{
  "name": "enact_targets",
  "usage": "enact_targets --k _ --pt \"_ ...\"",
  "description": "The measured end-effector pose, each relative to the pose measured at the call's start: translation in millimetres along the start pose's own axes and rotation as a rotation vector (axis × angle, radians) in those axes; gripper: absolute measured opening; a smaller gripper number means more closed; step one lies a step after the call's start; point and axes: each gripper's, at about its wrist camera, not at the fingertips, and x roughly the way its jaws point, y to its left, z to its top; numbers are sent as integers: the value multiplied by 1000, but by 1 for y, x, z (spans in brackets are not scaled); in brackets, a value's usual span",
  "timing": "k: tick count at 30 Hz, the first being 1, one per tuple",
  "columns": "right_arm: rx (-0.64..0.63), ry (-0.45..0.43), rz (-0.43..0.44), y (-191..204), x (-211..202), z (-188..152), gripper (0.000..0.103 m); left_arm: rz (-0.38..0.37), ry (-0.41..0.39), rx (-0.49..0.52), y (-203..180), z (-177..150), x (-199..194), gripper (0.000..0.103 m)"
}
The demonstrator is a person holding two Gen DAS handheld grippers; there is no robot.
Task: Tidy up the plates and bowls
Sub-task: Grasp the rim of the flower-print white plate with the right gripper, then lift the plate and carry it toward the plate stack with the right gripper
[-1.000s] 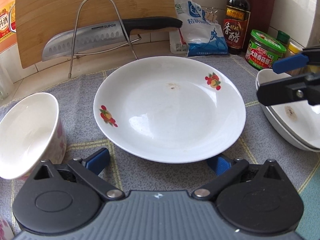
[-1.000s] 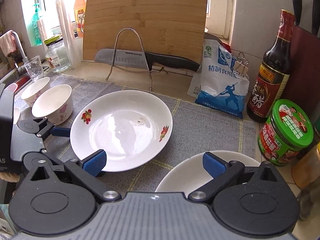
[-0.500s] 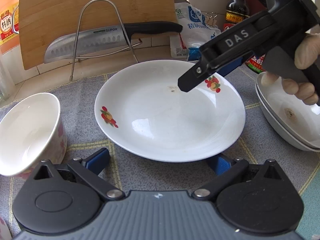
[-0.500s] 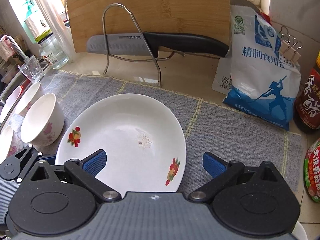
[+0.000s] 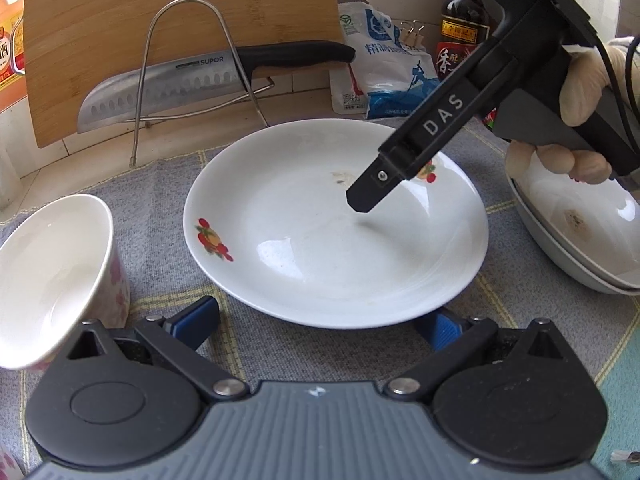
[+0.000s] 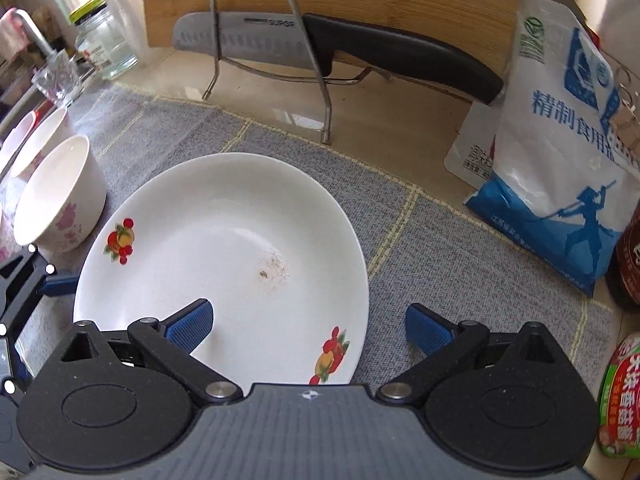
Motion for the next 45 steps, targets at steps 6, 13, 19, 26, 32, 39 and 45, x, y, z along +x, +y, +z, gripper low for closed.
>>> enact_targets --k 6,13,19,26,32,39,45 --pt "-66 20 149 -3 1 12 103 -14 -19 15 1 -2 -1 103" --pt "-92 35 334 -16 3 26 103 -29 -32 30 2 -1 -1 103" --pt "-68 29 415 -29 4 34 101 -34 -36 41 1 -1 -2 103" --pt "-48 14 446 -37 5 41 96 -38 -48 62 0 -1 -3 102" --pt "-37 19 459 -38 8 44 96 -27 -60 93 -3 0 -4 102" --pt "-29 13 449 -37 6 41 96 -32 -54 100 -3 1 -5 101" --pt "-28 0 432 -32 0 36 97 -38 -45 109 -1 2 -5 100"
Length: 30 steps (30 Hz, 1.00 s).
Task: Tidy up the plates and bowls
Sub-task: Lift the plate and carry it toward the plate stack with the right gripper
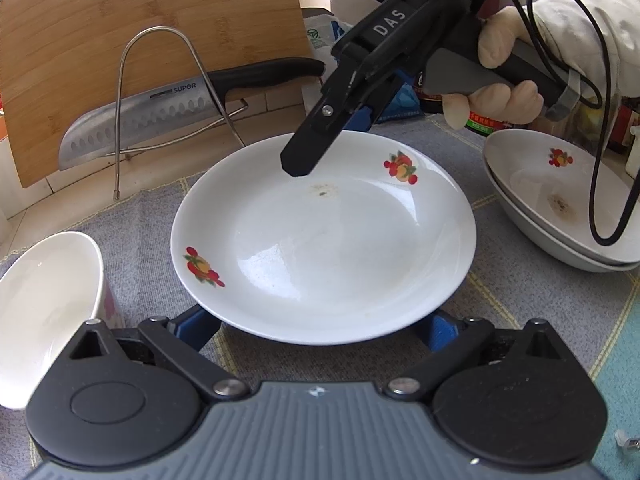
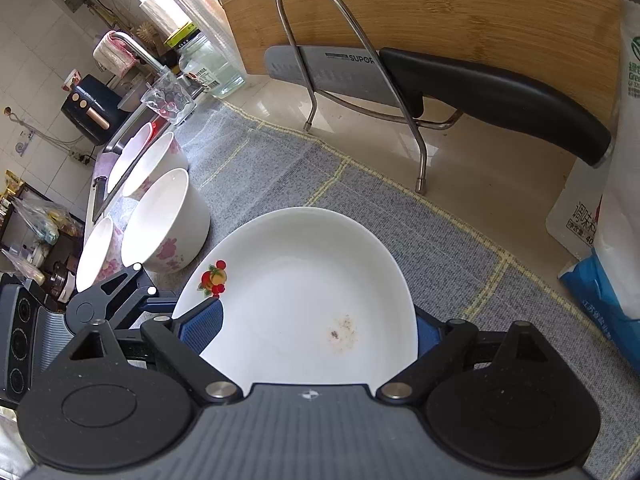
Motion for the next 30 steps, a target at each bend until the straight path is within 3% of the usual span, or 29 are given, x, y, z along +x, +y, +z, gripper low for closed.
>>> enact_targets --k 16,30 --pt "19 -56 -33 29 -29 -23 98 -46 -2 50 -2 13 -23 100" --pt "76 -154 -88 61 -73 -77 98 -123 -18 134 -31 16 -59 100"
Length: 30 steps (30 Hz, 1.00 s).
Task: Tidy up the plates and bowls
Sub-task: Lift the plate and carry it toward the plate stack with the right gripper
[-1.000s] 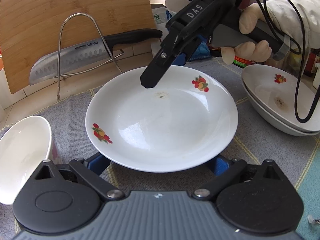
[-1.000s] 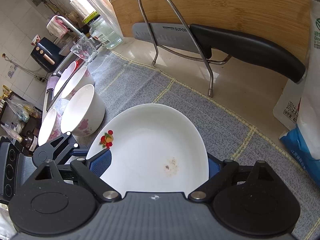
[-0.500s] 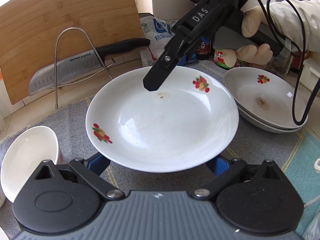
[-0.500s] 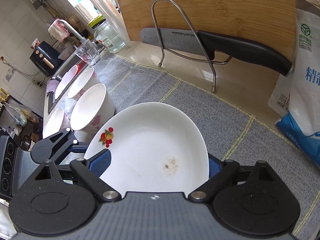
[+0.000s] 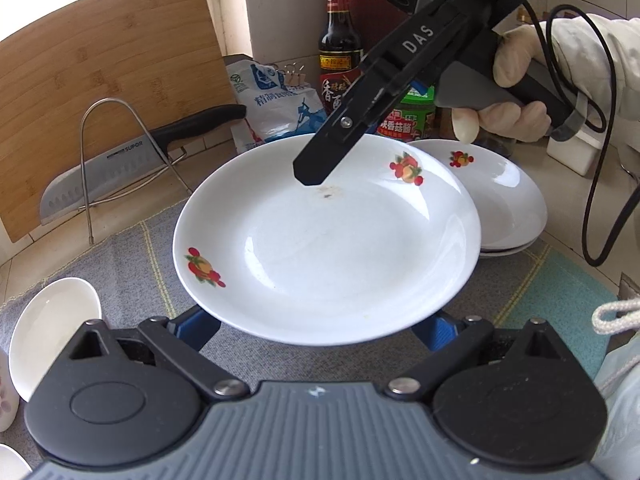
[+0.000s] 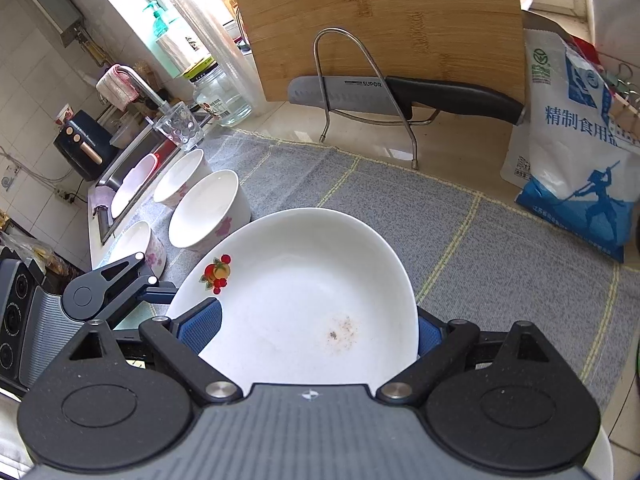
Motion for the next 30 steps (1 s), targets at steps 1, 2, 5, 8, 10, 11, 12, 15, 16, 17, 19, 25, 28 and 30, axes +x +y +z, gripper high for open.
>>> enact_targets --k 1,2,5,8,10,11,12,15,16,17,19,25,28,30 --pt "6 -6 -6 1 -4 -5 98 -7 0 9 -3 1 -2 100" --pt "13 -12 -11 2 -7 -9 98 -16 1 17 -6 1 -3 100" --pt "35 -31 -29 3 -18 -22 98 -43 1 39 -13 4 -5 100" --pt "64 -58 -49 2 -30 -37 98 -68 -2 73 -21 7 -5 100" --pt "83 -73 -62 1 -37 -44 98 -89 -4 94 -26 10 -4 100" --pt "93 -81 -69 0 -40 -48 98 -98 -5 102 -27 11 -4 100" --pt "105 -90 -76 -2 -44 -52 99 -112 -4 114 -31 13 -3 100" --pt "135 -108 -102 -6 -54 -64 99 -148 -4 141 -37 17 1 100" --pt "148 -114 -112 -8 -57 -68 100 -160 -4 151 -39 18 3 100" --pt "159 -120 -119 -10 -59 -72 100 -170 -4 158 -41 19 4 100" --pt "182 -128 -132 -13 -62 -78 100 -193 -1 178 -45 21 8 100" --pt "246 -153 -166 -24 -70 -96 100 -249 12 222 -49 25 22 100" --pt "272 -162 -181 -27 -73 -103 100 -269 19 239 -50 27 28 100" --pt "284 -169 -188 -29 -75 -106 100 -280 19 252 -51 30 33 100"
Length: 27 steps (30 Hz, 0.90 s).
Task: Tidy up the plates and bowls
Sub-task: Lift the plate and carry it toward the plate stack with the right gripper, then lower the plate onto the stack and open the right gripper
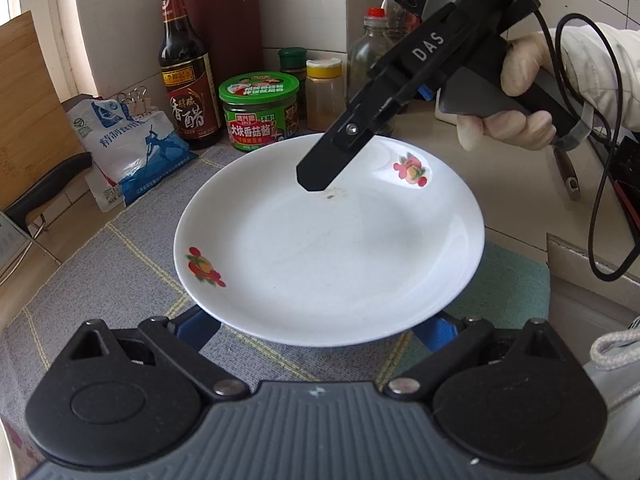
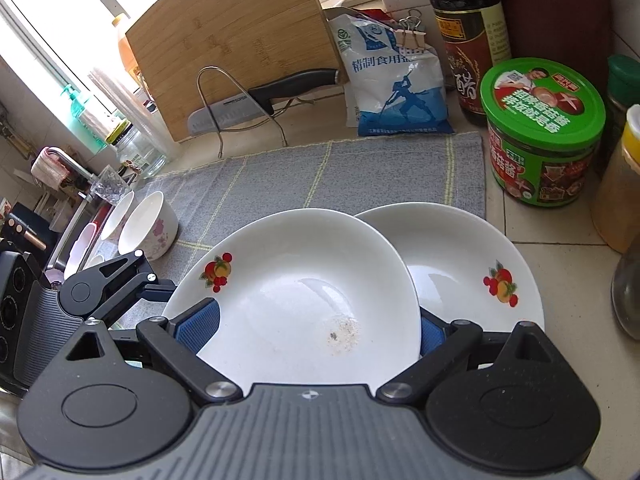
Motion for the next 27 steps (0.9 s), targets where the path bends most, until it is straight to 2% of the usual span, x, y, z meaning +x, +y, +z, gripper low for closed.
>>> enact_targets --k 14,27 --pt "68 -17 -48 -22 -6 -8 100 -37 10 88 3 13 20 100" --pt "101 -12 -73 -30 -11 -13 101 -65 28 121 13 18 34 100"
